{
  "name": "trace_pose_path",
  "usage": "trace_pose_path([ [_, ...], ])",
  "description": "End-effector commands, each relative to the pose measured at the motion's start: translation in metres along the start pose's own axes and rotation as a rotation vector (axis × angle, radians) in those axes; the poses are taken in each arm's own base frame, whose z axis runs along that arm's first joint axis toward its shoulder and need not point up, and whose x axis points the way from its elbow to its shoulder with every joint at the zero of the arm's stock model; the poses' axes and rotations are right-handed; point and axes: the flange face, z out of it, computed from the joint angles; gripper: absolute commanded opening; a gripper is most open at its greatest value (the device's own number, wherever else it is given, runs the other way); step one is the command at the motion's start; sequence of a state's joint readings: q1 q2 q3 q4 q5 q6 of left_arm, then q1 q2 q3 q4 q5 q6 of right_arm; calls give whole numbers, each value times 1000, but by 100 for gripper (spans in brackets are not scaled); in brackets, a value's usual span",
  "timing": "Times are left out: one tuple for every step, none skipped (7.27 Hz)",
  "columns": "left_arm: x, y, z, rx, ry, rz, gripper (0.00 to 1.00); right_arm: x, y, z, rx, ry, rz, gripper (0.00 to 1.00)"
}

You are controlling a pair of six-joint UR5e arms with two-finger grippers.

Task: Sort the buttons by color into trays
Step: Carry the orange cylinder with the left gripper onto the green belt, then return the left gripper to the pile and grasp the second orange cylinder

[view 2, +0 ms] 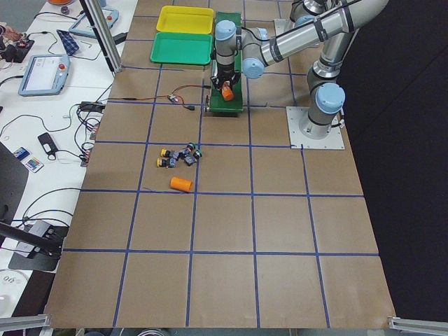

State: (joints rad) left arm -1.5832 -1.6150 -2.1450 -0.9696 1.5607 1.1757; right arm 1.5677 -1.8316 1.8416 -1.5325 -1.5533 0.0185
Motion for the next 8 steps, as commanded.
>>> trace_pose_path([
  [3,0,-3,69,-8,-35,100,0,0,0,1,1,0,100],
  [-1,3,-7,75,-13,-68,100,0,0,1,-2,1,0,100],
  [-15,10,-22,81,-34,-113,100,0,0,1,-2,1,0,100],
  [-36,21,-43,78,-28,-149,100,0,0,0,1,1,0,100],
  [-61,42,-71,51,35,-194,100,0,0,0,1,2,0,100],
  [-106,84,-94,38,89,-259,100,0,0,-1,2,4,0,100],
  [-141,121,-98,49,108,-256,100,1,0,0,1,5,0,100],
  [-172,145,-83,49,119,-172,100,0,0,0,-1,4,0,100],
])
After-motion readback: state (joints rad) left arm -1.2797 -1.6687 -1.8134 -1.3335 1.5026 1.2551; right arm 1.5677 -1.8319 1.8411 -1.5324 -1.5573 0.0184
